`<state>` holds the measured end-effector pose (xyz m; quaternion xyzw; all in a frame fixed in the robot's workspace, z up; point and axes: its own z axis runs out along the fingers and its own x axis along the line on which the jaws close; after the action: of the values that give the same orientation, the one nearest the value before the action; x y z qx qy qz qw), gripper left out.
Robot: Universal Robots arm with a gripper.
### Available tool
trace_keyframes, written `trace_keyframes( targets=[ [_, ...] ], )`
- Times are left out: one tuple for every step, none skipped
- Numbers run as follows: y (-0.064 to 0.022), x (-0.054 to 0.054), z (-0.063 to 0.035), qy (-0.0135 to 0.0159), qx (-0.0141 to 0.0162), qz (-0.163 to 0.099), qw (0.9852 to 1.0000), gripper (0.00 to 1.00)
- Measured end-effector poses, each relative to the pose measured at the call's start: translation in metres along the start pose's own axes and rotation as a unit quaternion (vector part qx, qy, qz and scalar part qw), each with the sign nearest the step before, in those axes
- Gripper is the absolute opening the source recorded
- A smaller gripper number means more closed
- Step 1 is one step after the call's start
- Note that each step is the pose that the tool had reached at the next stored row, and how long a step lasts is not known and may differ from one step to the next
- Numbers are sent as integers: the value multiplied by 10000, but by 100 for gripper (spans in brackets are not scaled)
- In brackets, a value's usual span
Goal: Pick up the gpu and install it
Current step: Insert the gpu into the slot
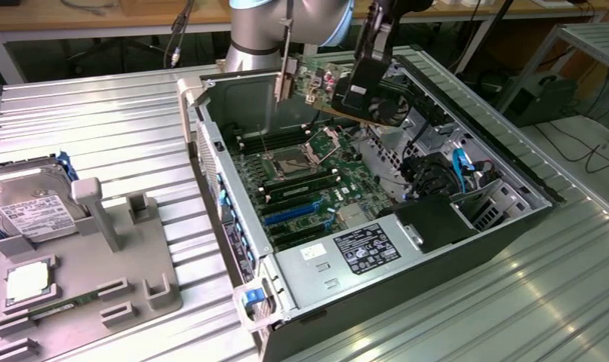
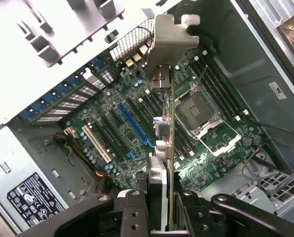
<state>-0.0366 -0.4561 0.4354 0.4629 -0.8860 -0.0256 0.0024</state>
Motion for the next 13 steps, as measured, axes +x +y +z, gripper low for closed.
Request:
trace_keyframes(
  targets=[
    [0, 0, 0, 3, -2, -73, 10000, 28],
    [0, 0, 0, 6, -3, -141, 9999, 28],
    [0, 0, 0, 10, -4, -214, 9998, 28],
    [0, 0, 0, 14, -6, -293, 9996, 28],
    [0, 0, 0, 17, -8, -369, 9993, 28],
    [0, 0, 0, 20, -10, -446, 9990, 28],
    [0, 0, 0, 25, -13, -578, 9983, 28],
    [0, 0, 0, 30, -16, -715, 9974, 28],
    [0, 0, 0, 33, -18, -793, 9968, 28],
    [0, 0, 0, 37, -21, -877, 9961, 28],
    [0, 0, 0, 41, -23, -971, 9953, 28],
    [0, 0, 0, 44, -25, -1052, 9944, 28],
    [0, 0, 0, 47, -27, -1128, 9936, 28]
  ],
)
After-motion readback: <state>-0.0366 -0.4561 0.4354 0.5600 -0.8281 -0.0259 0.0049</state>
